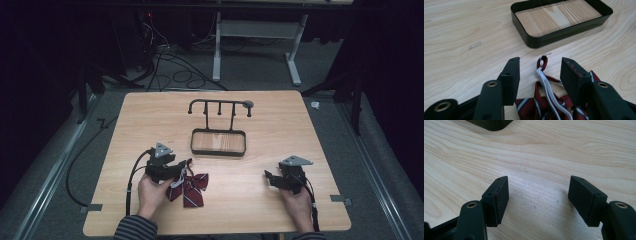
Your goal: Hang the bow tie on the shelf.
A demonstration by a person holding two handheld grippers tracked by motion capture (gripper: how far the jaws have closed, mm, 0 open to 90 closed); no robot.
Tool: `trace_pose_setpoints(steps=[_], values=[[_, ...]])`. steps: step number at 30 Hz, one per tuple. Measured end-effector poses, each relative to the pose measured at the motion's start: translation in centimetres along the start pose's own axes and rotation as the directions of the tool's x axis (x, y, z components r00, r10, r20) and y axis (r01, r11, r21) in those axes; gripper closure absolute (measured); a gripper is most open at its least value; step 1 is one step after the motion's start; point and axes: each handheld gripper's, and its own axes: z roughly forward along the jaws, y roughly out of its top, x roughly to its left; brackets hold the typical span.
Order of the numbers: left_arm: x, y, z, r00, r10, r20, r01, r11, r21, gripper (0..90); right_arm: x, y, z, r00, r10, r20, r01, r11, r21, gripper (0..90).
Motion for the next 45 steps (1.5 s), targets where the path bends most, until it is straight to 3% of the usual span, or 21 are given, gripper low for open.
trace_pose_setpoints(steps=[14,21,25,31,45], values=[[0.0,0.7,2.9,0.9998,0.017,0.008,-0.017,0.9972,0.073,57.0,0.0,0.0,0.0,1.0,0.002,-0.001,-0.002,1.0,-0.001,34.2],[0.1,0.5,3.9,0.9993,0.009,0.037,-0.013,0.9941,0.108,66.6,0.0,0.0,0.0,1.0,0.002,-0.001,-0.002,1.0,-0.001,34.2],[0.1,0.3,4.3,0.9991,0.025,0.034,-0.029,0.9913,0.129,74.3,0.0,0.0,0.0,1.0,0.002,-0.001,-0.002,1.0,-0.001,34.2],[0.1,0.3,4.3,0.9984,0.025,0.05,-0.032,0.9905,0.134,81.7,0.0,0.0,0.0,1.0,0.001,-0.001,-0.001,1.0,-0.001,34.2],[0.0,0.6,2.9,0.9966,0.021,0.08,-0.027,0.9961,0.084,83.9,0.0,0.0,0.0,1.0,0.0,-0.001,0.0,1.0,-0.001,34.1]])
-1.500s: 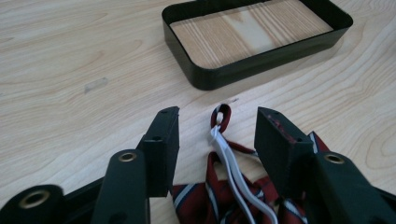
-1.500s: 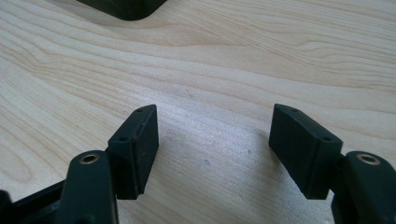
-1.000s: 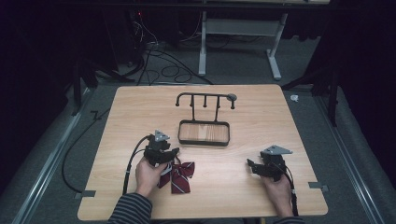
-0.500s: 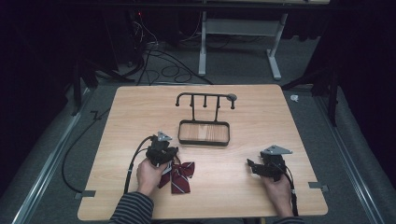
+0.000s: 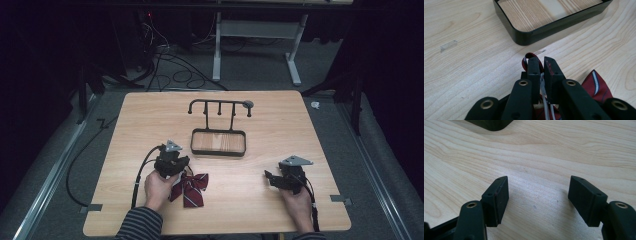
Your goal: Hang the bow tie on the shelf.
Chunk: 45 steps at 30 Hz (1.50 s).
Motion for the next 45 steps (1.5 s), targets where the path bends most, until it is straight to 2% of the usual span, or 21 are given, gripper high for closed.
trace_pose_setpoints(steps=[8,16,17,28,33,34,38,42,45], values=[[-0.2,0.2,-1.1,0.9997,-0.01,0.023,0.011,0.9992,-0.039,83.7,0.0,0.0,0.0,1.0,0.0,0.0,0.0,1.0,0.0,34.1],[-0.6,0.5,-3.1,0.9996,0.009,0.029,-0.006,0.997,-0.077,83.9,0.0,0.0,0.0,1.0,0.0,0.0,0.0,1.0,0.0,34.1],[-0.9,0.7,-3.8,0.9994,0.024,0.027,-0.021,0.9954,-0.093,84.0,0.0,0.0,0.0,1.0,0.0,0.0,0.0,1.0,0.0,34.0],[-2.1,2.1,-6.6,0.9966,0.073,0.037,-0.066,0.9834,-0.169,84.2,0.0,0.0,0.0,1.0,0.0,0.0,0.0,1.0,0.0,34.0],[-2.8,2.9,-7.8,0.9941,0.095,0.053,-0.082,0.976,-0.202,84.2,0.0,0.0,0.0,1.0,0.0,-0.001,0.0,1.0,0.0,34.0],[-3.0,3.3,-8.2,0.9929,0.107,0.052,-0.093,0.9727,-0.212,84.2,0.0,0.0,0.0,1.0,0.002,-0.001,-0.002,1.0,0.0,34.0],[-3.1,3.8,-8.6,0.9916,0.118,0.054,-0.103,0.9698,-0.221,84.3,0.0,0.0,0.0,1.0,0.002,-0.001,-0.002,1.0,0.0,34.0],[-2.9,4.2,-8.6,0.9918,0.108,0.069,-0.09,0.9717,-0.218,84.6,0.0,0.0,0.0,1.0,0.005,-0.003,-0.005,1.0,0.0,34.0],[-3.0,4.4,-8.7,0.991,0.114,0.069,-0.096,0.9703,-0.222,84.6,0.0,0.0,0.0,1.0,0.007,-0.004,-0.007,1.0,0.001,34.0]])
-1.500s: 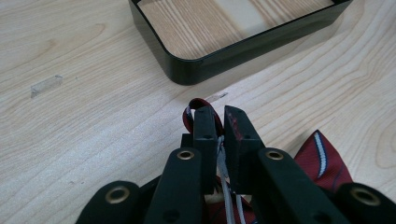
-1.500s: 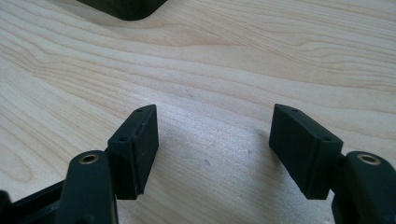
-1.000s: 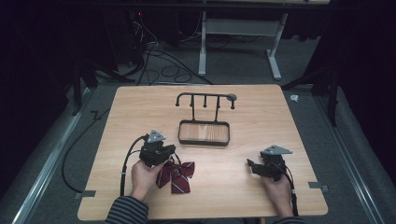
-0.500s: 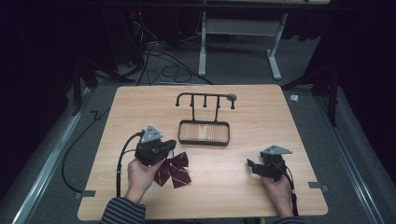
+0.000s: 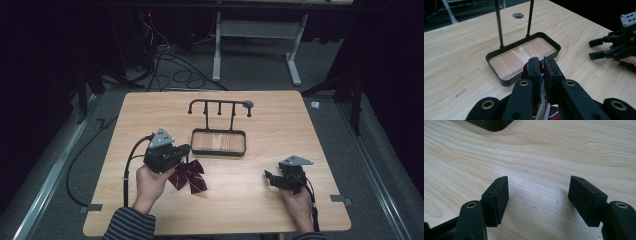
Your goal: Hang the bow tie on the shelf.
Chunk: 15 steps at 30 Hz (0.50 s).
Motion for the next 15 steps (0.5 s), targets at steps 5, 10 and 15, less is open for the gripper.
trace_pose_setpoints(steps=[5,10,15], values=[[-0.4,0.9,-0.5,0.9998,0.016,0.011,-0.016,0.9997,-0.02,84.6,0.0,0.0,0.0,1.0,-0.002,0.0,0.002,1.0,-0.001,34.1],[-0.5,1.6,-0.6,0.9996,0.022,0.017,-0.022,0.9994,-0.028,84.7,0.0,0.0,0.0,1.0,0.0,0.0,0.0,1.0,0.0,34.1],[-0.6,2.0,-0.7,0.9994,0.019,0.028,-0.018,0.999,-0.04,84.6,0.0,0.0,0.0,1.0,-0.001,0.0,0.001,1.0,0.003,34.1]])
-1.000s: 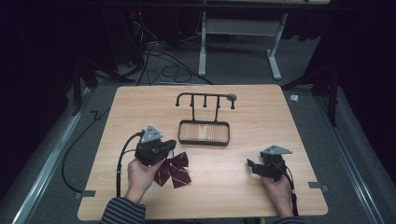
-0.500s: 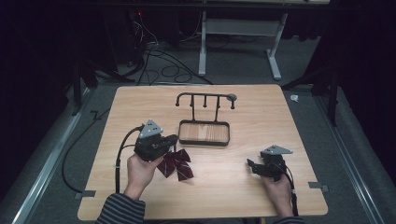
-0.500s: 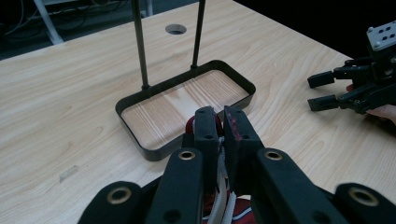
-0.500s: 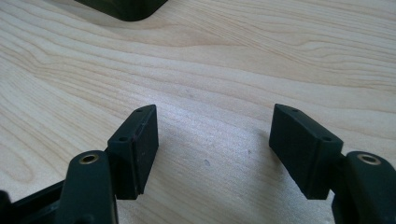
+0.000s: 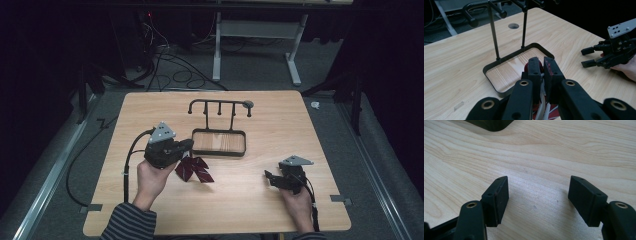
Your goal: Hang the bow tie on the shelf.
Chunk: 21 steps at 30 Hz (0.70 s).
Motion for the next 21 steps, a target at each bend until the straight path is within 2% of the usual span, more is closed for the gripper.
trace_pose_setpoints(steps=[9,12,21], values=[[-0.2,1.1,0.0,0.9997,0.009,0.021,-0.008,0.9998,-0.018,84.6,0.0,0.0,0.0,1.0,0.0,0.0,0.0,1.0,0.0,34.0],[-0.3,1.8,0.1,0.9994,0.024,0.026,-0.024,0.9996,-0.018,84.7,0.0,0.0,0.0,1.0,0.0,0.0,0.0,1.0,0.0,34.1],[-0.5,2.8,0.7,0.9983,0.038,0.045,-0.037,0.9992,-0.017,84.7,0.0,0.0,0.0,1.0,0.002,-0.002,-0.002,1.0,-0.003,34.0]])
